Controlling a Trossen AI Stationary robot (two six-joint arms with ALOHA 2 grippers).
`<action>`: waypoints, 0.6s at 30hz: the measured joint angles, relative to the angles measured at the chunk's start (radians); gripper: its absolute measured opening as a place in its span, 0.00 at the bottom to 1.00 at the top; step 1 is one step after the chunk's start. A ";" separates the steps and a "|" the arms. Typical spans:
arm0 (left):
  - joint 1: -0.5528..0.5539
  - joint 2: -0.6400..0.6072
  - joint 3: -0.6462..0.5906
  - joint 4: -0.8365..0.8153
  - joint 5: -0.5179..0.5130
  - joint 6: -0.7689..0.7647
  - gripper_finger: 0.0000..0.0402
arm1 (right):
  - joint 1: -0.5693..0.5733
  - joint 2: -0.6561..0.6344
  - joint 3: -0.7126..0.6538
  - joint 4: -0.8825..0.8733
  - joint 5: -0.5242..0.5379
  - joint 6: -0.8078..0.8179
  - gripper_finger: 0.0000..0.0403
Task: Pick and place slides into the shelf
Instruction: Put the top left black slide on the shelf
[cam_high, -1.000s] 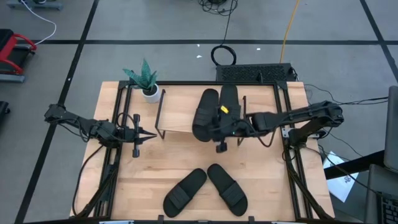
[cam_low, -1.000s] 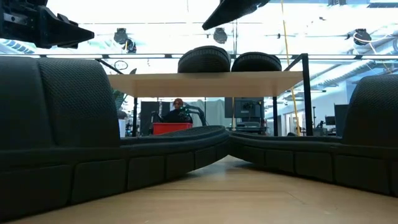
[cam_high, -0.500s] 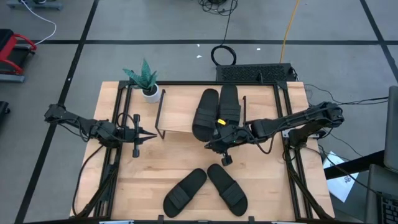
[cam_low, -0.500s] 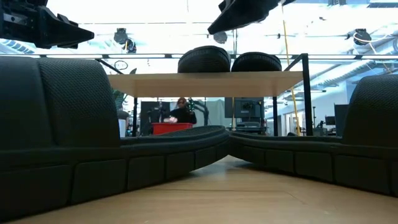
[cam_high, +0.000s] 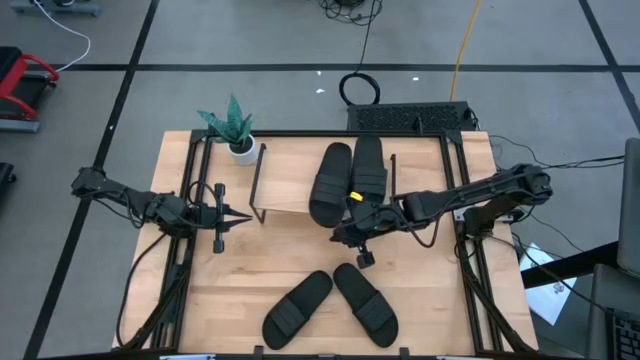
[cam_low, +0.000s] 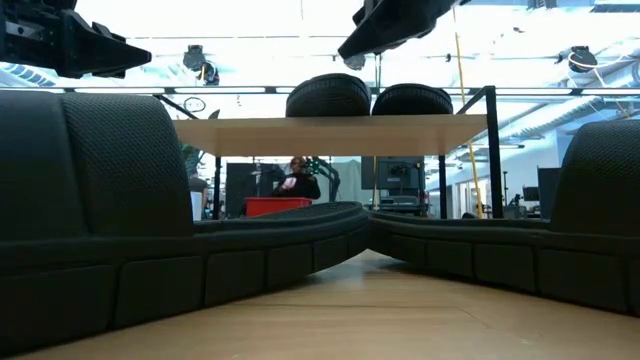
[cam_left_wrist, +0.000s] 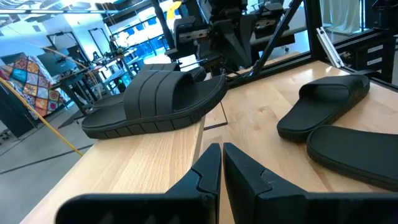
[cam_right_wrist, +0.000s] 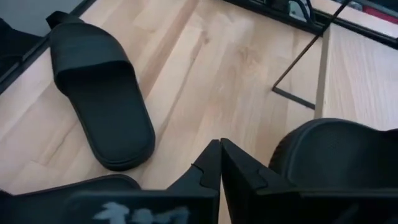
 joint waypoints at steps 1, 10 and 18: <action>0.000 0.000 0.000 0.000 0.000 0.000 0.06 | 0.000 0.004 0.000 0.003 0.002 0.003 0.00; 0.000 0.000 0.000 0.000 0.000 0.000 0.06 | 0.000 0.028 0.000 0.001 0.108 0.007 0.00; 0.000 0.000 0.000 0.000 0.000 0.000 0.06 | 0.000 0.027 0.000 -0.031 0.192 0.030 0.00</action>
